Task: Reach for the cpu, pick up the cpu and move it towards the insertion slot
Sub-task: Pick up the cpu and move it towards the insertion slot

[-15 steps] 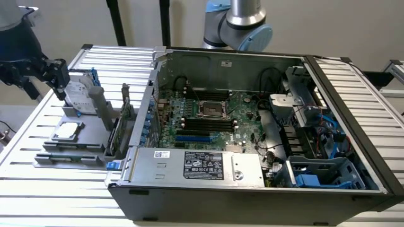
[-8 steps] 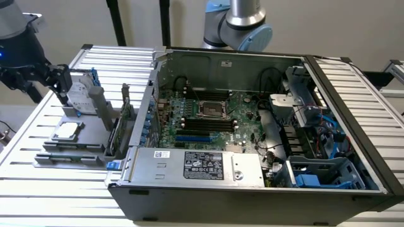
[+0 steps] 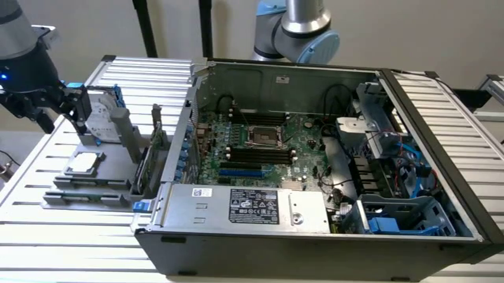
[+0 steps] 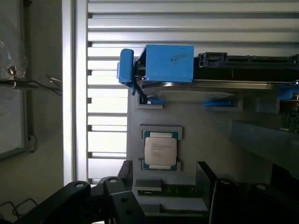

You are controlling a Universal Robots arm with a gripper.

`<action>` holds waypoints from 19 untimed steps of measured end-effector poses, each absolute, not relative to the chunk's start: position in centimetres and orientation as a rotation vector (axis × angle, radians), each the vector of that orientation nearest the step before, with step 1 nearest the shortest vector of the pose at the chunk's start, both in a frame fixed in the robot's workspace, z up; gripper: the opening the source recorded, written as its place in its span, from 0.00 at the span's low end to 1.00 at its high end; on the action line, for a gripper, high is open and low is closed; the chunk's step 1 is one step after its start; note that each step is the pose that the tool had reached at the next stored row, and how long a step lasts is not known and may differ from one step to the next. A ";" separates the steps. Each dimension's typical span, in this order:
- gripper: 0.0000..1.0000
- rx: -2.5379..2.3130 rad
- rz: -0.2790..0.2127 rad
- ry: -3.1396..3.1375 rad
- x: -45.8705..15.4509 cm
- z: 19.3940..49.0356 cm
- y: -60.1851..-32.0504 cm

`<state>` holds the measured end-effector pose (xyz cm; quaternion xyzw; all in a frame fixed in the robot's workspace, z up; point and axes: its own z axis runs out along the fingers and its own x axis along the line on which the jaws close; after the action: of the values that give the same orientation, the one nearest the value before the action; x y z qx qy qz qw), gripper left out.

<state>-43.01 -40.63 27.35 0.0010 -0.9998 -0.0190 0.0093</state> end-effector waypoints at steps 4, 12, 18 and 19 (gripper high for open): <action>0.65 0.001 -0.060 -3.123 -43.0 26.6 -40.6; 0.65 0.001 -0.060 -3.123 -43.0 25.2 -40.6; 0.65 0.001 -0.060 -3.123 -43.0 24.1 -40.6; 0.65 0.001 -0.060 -3.123 -43.1 23.9 -40.6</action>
<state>-43.05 -40.62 23.89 0.0003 -0.9998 -0.0191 0.0092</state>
